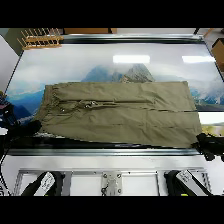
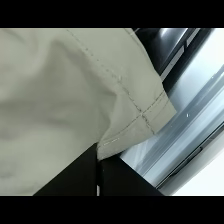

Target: Fold the clothes and pants, and hang the long-sleeved shirts on hangers.

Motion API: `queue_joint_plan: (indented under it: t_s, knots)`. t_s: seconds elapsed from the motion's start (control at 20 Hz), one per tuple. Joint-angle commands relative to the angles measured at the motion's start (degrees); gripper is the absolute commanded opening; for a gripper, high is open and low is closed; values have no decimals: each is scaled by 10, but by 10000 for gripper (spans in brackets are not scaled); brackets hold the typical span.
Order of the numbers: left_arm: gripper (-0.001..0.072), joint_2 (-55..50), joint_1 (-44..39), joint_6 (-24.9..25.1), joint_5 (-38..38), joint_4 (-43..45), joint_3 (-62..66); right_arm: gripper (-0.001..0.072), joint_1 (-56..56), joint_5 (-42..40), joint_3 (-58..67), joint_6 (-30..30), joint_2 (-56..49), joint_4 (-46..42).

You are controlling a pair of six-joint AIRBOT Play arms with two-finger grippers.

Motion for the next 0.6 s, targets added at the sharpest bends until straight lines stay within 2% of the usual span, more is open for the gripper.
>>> queue_joint_plan:
  t_s: [0.0, 0.45, 0.55]
  knots:
    - [18, 0, 0, 0, 0, 0, 0, 12, 1, -6, 1, 0, 0, 0]
    - [18, 0, 0, 0, 0, 0, 0, 11, 1, -4, 7, 0, 0, -11]
    - [18, 0, 0, 0, -28, 9, 9, 11, 1, 23, 30, 0, 2, -16]
